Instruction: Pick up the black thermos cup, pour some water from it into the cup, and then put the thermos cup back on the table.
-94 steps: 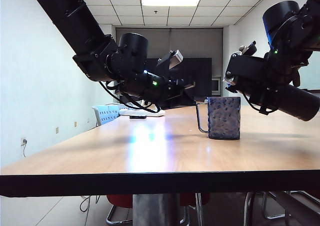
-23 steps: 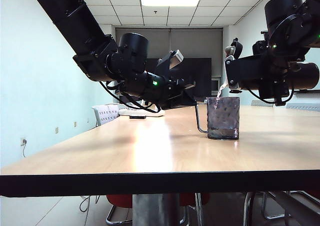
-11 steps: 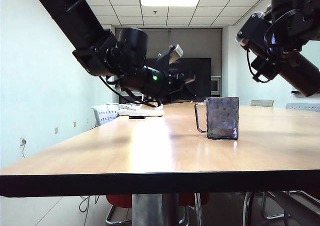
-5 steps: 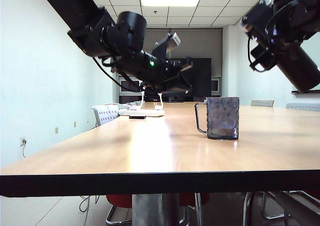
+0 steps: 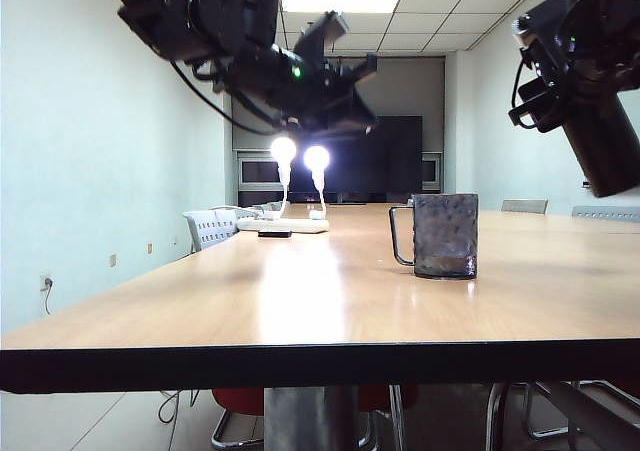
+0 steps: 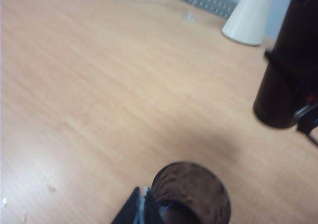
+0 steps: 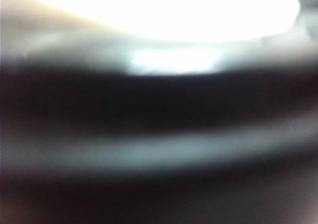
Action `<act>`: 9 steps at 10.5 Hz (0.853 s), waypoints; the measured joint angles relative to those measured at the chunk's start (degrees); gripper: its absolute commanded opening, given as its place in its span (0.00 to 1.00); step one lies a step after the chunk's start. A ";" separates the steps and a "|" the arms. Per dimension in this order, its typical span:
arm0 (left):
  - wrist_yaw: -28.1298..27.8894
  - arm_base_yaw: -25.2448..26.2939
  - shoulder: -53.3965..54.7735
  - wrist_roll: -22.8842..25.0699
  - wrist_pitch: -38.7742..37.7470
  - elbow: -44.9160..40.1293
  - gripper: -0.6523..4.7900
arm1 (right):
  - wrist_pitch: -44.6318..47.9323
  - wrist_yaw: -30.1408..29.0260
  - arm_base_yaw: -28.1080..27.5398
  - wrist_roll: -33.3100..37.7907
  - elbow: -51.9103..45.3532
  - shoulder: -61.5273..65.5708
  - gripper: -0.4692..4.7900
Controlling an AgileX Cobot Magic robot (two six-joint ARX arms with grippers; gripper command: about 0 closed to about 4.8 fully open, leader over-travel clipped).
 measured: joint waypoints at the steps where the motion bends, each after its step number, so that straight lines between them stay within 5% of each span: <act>1: -0.07 0.00 -0.77 0.00 -0.09 0.02 0.11 | -1.40 -1.84 -1.09 3.43 0.00 -0.04 0.43; 6: -0.13 0.00 -1.70 0.00 -1.14 0.04 0.11 | -5.22 -21.62 -7.06 18.43 -0.02 -0.04 0.41; 9: -0.13 0.00 -1.70 0.00 -1.11 0.07 0.11 | -5.27 -23.37 -7.08 18.51 -0.02 -0.04 0.41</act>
